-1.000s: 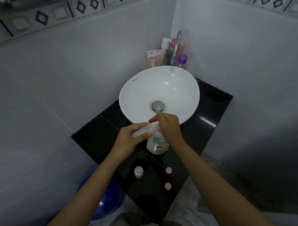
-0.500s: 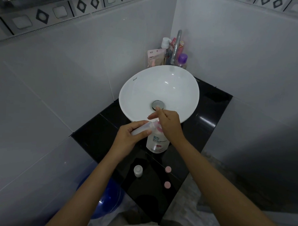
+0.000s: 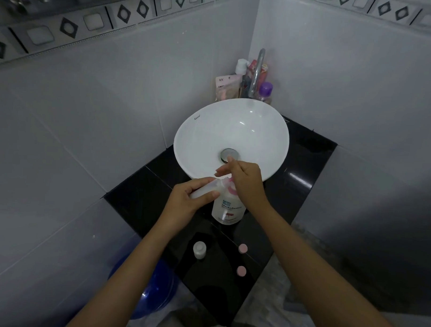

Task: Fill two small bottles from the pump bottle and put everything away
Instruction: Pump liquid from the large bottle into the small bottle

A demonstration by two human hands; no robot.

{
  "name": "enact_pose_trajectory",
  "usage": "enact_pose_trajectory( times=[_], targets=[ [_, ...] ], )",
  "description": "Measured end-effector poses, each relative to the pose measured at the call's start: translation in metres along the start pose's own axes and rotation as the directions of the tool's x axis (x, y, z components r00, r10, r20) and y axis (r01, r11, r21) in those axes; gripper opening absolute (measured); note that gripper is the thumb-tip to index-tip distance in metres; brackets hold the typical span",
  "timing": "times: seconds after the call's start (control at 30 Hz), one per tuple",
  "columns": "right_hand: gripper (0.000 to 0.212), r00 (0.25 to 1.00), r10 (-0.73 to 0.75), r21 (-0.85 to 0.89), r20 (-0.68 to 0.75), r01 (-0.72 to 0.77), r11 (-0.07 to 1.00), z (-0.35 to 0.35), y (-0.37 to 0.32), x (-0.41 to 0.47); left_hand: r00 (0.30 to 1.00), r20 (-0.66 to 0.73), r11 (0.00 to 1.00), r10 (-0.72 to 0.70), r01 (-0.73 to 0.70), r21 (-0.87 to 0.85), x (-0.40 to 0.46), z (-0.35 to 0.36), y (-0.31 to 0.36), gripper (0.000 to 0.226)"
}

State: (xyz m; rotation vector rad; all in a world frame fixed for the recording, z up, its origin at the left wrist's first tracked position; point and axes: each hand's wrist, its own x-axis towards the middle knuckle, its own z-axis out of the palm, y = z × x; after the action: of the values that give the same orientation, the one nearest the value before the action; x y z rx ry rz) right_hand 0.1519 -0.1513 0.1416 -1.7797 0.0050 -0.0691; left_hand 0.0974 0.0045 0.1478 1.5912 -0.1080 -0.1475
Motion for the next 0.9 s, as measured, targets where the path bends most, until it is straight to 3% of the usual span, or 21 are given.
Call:
enact_pose_trajectory(
  times=[0.3,0.6,0.9],
  targets=[
    [0.039,0.999,0.017,-0.120,0.034,-0.012,0.993,0.000,0.006,0.000,1.000,0.017,1.000,-0.010,0.010,0.022,-0.001,0.001,-0.002,0.031],
    [0.041,0.999,-0.011,-0.041,-0.039,0.009,0.999,0.001,-0.005,-0.002,1.000,0.015,1.000,0.003,-0.003,-0.004,0.001,0.000,0.002,0.030],
    [0.043,0.999,0.021,-0.098,-0.040,-0.025,0.995,0.005,0.017,-0.007,0.999,0.016,0.999,-0.039,0.039,0.011,-0.002,0.002,-0.007,0.028]
  ],
)
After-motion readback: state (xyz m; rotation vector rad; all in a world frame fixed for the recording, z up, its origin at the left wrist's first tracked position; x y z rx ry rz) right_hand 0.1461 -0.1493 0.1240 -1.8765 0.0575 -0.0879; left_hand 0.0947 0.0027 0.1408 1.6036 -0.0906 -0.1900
